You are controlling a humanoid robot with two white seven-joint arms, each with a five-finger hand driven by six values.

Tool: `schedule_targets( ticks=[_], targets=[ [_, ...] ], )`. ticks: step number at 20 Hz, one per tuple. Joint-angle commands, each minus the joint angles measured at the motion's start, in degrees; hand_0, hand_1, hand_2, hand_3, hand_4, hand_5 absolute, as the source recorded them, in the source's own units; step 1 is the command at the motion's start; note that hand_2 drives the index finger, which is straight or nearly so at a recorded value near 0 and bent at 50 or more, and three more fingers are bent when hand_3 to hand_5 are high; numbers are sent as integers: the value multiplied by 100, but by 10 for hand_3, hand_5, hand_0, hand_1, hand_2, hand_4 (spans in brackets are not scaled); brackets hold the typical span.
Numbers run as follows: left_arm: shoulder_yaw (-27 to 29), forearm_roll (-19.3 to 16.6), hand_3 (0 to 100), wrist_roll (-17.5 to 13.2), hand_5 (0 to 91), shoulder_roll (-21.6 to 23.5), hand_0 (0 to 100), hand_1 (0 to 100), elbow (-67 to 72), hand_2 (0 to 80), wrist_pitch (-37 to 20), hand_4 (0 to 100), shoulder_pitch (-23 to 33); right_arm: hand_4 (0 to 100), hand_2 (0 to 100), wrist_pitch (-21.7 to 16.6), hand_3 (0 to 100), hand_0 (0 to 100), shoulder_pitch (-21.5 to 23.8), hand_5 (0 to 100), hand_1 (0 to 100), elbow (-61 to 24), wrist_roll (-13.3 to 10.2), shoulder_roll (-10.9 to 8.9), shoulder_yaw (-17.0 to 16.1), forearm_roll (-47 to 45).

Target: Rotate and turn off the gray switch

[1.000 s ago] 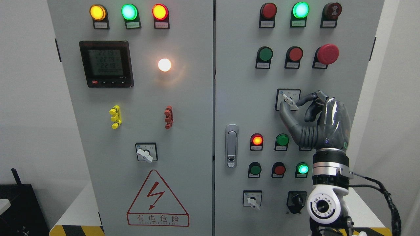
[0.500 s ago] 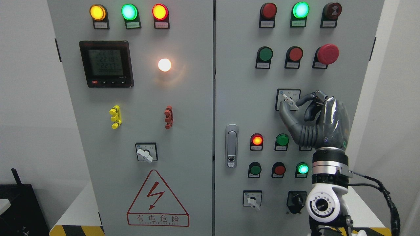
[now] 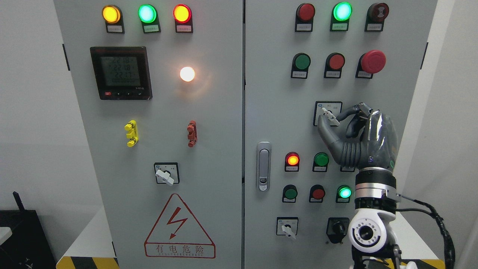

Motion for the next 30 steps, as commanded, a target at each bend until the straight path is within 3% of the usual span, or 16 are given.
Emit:
schedule_targets(
  ticks=[1, 30],
  targets=[
    [53, 114, 0, -1, 0, 0, 120, 389, -149, 0, 4, 0, -53, 950, 615, 4, 968, 186, -5, 1000, 579, 15, 3, -8, -96, 6],
    [44, 114, 0, -1, 0, 0, 120, 389, -149, 0, 4, 0, -53, 959, 650, 12, 991, 235, -40, 1000, 579, 68, 12, -26, -70, 33]
  ],
)
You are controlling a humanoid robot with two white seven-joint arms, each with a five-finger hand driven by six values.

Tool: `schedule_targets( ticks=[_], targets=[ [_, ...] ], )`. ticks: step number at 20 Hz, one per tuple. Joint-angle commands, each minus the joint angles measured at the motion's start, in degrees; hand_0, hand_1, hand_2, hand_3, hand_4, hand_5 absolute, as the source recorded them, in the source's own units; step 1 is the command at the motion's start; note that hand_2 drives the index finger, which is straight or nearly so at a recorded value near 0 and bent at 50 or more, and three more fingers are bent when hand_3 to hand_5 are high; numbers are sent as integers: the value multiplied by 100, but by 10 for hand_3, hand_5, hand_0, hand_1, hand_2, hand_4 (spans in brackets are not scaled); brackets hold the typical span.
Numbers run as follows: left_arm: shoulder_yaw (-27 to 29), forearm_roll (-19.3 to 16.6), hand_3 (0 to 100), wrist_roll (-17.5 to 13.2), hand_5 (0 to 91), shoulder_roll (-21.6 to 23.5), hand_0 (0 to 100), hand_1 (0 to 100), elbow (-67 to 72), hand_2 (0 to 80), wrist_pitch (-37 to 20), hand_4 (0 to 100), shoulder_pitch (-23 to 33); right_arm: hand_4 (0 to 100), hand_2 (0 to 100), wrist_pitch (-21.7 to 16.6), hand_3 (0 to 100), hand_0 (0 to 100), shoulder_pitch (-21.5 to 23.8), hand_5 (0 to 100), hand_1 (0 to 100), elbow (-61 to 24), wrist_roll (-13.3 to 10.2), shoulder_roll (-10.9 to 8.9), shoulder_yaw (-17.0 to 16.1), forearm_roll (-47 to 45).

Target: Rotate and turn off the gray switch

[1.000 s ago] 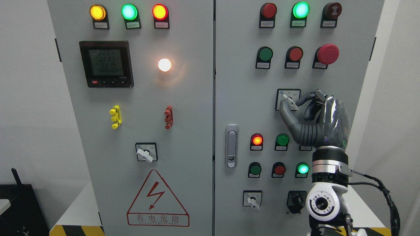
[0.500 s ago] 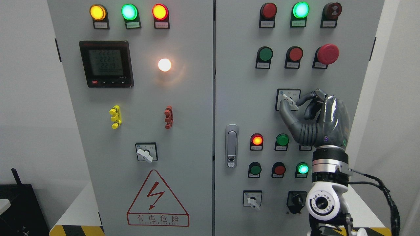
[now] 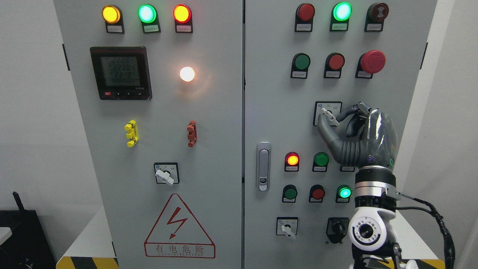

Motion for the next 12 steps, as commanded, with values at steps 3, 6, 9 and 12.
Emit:
schedule_targets(
  ticks=[3, 6, 9, 12],
  targets=[
    [44, 114, 0, -1, 0, 0, 120, 389, -149, 0, 4, 0, -53, 960, 655, 5, 994, 239, -16, 1000, 578, 32, 8, -9, -70, 1],
    [44, 114, 0, -1, 0, 0, 120, 389, -149, 0, 4, 0, -53, 961, 658, 5, 995, 261, -34, 1000, 571, 50, 8, 0, -79, 1],
    [44, 114, 0, -1, 0, 0, 120, 389, -149, 0, 4, 0, -53, 963, 659, 5, 997, 275, -34, 1000, 568, 67, 8, -9, -79, 1],
    [44, 114, 0, -1, 0, 0, 120, 389, -149, 0, 4, 0, -53, 964, 661, 5, 1000, 296, -43, 1000, 560, 67, 8, -9, -79, 1]
  ],
)
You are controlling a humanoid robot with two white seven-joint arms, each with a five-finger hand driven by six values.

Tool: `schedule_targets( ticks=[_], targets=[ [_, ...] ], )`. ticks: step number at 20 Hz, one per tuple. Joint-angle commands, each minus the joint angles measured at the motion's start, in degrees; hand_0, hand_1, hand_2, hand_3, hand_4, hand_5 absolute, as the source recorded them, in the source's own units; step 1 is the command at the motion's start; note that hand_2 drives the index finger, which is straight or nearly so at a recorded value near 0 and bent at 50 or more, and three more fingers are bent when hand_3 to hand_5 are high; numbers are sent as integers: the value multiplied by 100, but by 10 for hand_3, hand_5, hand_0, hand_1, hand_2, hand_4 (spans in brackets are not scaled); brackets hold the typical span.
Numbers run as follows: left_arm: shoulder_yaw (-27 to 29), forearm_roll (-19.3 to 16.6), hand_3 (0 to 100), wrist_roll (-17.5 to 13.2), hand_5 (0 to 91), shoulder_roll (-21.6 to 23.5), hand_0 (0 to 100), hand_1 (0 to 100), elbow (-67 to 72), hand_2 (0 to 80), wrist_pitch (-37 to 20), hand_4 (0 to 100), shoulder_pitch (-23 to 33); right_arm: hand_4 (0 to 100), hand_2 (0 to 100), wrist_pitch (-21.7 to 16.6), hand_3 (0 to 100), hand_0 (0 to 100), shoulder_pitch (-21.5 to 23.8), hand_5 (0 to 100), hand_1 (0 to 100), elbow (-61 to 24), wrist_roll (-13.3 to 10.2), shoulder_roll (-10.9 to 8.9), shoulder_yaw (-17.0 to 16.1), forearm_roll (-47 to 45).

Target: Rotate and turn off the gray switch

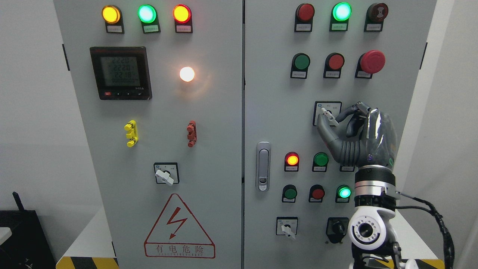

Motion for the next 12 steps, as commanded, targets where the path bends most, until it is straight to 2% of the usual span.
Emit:
schedule_targets(
  ticks=[1, 12],
  targets=[
    [44, 114, 0, -1, 0, 0, 120, 389, -150, 0, 4, 0, -53, 964, 662, 4, 1000, 303, -12, 1000, 557, 31, 3, -6, -79, 0],
    [44, 105, 0, -1, 0, 0, 120, 389, -150, 0, 4, 0, -53, 970, 666, 4, 1000, 353, -30, 1000, 543, 57, 12, -6, -79, -9]
  ],
)
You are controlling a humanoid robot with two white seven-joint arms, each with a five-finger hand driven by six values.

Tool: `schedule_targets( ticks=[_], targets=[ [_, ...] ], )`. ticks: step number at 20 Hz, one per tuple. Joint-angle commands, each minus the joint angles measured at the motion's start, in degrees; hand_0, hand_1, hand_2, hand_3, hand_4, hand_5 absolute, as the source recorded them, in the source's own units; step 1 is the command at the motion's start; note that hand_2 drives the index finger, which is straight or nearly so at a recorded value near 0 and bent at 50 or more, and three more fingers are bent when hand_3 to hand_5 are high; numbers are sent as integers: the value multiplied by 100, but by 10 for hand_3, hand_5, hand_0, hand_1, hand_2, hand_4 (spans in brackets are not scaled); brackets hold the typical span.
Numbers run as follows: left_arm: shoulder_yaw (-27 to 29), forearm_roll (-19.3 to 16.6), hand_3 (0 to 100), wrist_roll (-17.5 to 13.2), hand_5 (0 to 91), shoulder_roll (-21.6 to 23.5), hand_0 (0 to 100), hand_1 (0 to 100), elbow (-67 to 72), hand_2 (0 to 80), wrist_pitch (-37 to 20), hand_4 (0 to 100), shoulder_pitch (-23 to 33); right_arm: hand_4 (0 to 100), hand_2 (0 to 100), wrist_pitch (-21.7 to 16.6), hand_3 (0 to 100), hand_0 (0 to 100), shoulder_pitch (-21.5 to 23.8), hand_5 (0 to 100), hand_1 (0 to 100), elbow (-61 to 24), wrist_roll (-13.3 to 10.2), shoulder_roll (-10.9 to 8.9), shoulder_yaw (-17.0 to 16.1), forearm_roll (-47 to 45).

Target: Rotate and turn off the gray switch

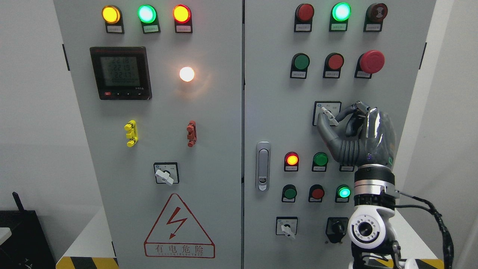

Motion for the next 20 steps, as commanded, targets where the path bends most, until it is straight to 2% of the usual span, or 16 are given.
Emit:
schedule_targets(
  ticks=[1, 20],
  targets=[
    [44, 114, 0, -1, 0, 0, 120, 389, -149, 0, 4, 0, -53, 970, 667, 4, 1000, 354, -5, 1000, 543, 25, 8, 3, -71, -5],
    [44, 114, 0, -1, 0, 0, 120, 389, -149, 0, 4, 0, -53, 973, 675, 48, 1000, 414, -14, 1000, 513, 60, 34, -6, -71, -31]
  ],
)
